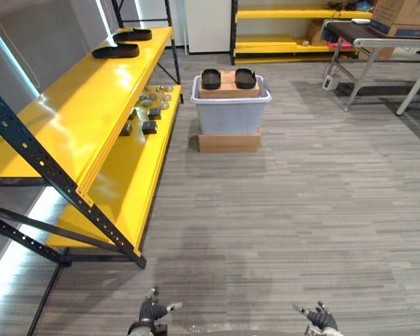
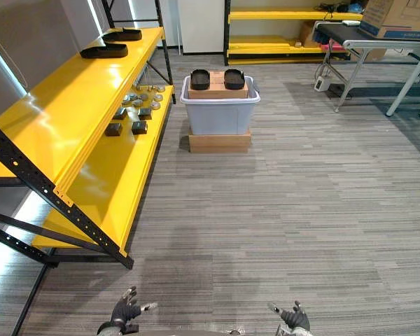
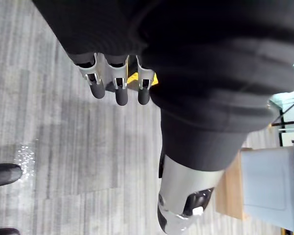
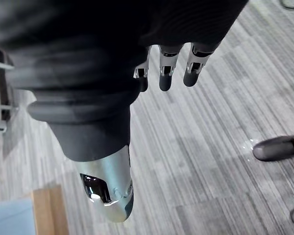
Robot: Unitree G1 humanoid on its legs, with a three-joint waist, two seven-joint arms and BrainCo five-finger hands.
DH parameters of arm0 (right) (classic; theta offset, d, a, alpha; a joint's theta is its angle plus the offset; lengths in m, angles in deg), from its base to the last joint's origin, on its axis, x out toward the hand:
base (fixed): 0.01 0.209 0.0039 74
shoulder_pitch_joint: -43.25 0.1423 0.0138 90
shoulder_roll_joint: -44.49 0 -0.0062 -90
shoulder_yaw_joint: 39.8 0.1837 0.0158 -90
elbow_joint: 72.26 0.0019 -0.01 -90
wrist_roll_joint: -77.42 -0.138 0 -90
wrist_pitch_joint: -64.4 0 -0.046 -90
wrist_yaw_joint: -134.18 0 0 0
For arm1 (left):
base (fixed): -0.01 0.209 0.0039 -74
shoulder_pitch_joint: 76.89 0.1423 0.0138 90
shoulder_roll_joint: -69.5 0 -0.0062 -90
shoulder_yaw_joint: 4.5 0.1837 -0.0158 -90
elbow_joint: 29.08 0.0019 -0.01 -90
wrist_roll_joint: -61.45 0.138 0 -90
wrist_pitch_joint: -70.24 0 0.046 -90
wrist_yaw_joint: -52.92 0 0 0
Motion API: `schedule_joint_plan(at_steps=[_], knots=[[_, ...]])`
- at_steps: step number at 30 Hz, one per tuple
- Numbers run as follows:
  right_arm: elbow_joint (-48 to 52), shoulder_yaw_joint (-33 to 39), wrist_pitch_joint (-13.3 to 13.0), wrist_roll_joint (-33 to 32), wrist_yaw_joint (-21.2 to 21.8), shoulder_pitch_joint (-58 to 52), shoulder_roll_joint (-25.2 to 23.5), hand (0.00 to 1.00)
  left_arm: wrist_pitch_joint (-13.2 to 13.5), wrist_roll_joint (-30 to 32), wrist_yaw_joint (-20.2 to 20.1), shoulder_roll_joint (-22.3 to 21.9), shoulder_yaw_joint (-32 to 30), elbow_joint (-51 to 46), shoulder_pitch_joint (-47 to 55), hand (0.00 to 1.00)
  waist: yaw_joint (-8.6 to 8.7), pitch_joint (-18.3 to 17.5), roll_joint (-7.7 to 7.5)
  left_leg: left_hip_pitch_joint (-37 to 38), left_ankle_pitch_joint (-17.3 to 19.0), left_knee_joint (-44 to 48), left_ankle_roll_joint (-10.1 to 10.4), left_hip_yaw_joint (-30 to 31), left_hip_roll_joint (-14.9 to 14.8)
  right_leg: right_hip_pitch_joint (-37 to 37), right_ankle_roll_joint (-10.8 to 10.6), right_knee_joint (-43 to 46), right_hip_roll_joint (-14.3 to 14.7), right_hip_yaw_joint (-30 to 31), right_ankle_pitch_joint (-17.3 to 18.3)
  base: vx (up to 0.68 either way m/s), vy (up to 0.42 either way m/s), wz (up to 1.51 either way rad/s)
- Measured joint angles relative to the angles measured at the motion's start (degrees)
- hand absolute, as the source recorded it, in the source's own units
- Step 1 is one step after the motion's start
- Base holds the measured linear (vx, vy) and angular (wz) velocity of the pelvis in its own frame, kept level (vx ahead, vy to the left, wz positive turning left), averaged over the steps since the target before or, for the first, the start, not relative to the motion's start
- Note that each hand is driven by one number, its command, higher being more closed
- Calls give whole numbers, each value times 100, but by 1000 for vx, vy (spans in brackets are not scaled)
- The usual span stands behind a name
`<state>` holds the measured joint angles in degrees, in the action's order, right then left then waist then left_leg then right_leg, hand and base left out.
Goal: Walk over and take plastic housings, then place them on the shelf
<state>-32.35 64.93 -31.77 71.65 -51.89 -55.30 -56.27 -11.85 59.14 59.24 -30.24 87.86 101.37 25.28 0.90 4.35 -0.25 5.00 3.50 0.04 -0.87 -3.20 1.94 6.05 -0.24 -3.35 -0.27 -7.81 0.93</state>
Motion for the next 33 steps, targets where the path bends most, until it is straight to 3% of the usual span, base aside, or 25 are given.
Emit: schedule_joint_plan(at_steps=[6,11,21,26,28,29,31,33], knots=[[83,-21,4,576,111,89,204,0,2,303,-18,60,-5,-132,22,0,0,142,67,163,14,-4,22,4,9,175,-118,5,-20,-3,77,36,-6,0],[216,-23,5,621,118,92,258,0,7,304,-16,76,-13,-194,8,0,9,144,69,170,46,3,68,2,5,168,-124,5,-20,1,83,-25,-10,-1],[216,12,26,348,42,109,260,0,2,280,9,75,-32,-193,31,0,60,133,87,-33,119,45,24,-102,-12,-41,-130,-19,-11,32,95,-47,-10,-5],[214,333,34,-85,-138,233,184,0,-8,56,36,53,-149,-318,30,0,70,135,92,-304,411,461,-90,-190,-58,-182,-172,57,7,135,203,67,5,-10],[216,397,33,-175,-153,294,184,0,-9,9,44,46,-279,-469,19,0,72,138,110,-409,604,692,-120,-236,-86,-344,-156,372,6,183,379,157,34,-14],[217,432,33,-226,-156,367,184,0,-9,0,96,52,-326,-577,18,0,71,153,137,-492,767,889,-152,-290,-103,-558,-194,855,-15,213,642,192,58,-24],[217,502,34,-268,-175,463,185,0,-8,-30,151,46,-324,-648,10,0,58,197,181,-520,992,1106,-213,-399,-84,-990,-407,1875,-119,245,1075,168,76,-29],[371,495,47,-281,-185,525,132,0,-10,-42,162,57,-308,-673,-62,0,94,341,188,-354,1266,1248,-351,-415,2,-1724,-452,3785,-418,-7,1345,162,94,-9]])
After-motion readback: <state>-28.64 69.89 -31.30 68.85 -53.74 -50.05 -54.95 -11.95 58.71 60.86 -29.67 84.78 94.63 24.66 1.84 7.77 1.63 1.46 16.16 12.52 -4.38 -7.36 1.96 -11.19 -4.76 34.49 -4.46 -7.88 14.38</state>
